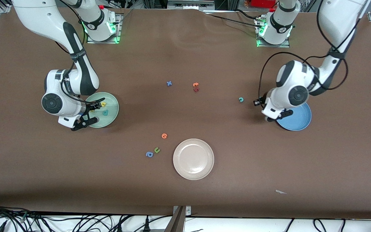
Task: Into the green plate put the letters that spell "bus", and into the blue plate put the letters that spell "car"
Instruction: 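Place the s with the right gripper while the left gripper places 1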
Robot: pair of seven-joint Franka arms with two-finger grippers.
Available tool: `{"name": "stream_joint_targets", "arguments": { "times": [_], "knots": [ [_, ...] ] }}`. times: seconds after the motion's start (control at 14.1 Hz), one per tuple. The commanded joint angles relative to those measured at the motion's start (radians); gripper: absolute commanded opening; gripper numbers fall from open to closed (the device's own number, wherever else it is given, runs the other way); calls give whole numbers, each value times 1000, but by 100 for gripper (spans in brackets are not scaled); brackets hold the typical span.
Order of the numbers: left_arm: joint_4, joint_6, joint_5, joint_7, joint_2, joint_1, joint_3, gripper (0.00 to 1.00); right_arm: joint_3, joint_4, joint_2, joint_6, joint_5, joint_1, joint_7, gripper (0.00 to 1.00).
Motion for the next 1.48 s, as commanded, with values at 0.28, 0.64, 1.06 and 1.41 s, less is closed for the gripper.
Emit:
{"name": "stream_joint_targets", "arguments": {
  "times": [0.28,0.64,1.06,1.41],
  "knots": [
    [78,-94,172,263,7,192,5,2,31,314,-13,-409,11,59,241,100],
    [133,-79,224,366,90,278,5,4,28,452,-40,-580,2,62,297,100],
    [132,-72,224,359,122,281,9,65,83,408,-137,-595,-9,38,302,100],
    [124,-109,207,215,81,274,-86,100,266,82,-293,-273,-33,-190,305,100]
  ]
}}
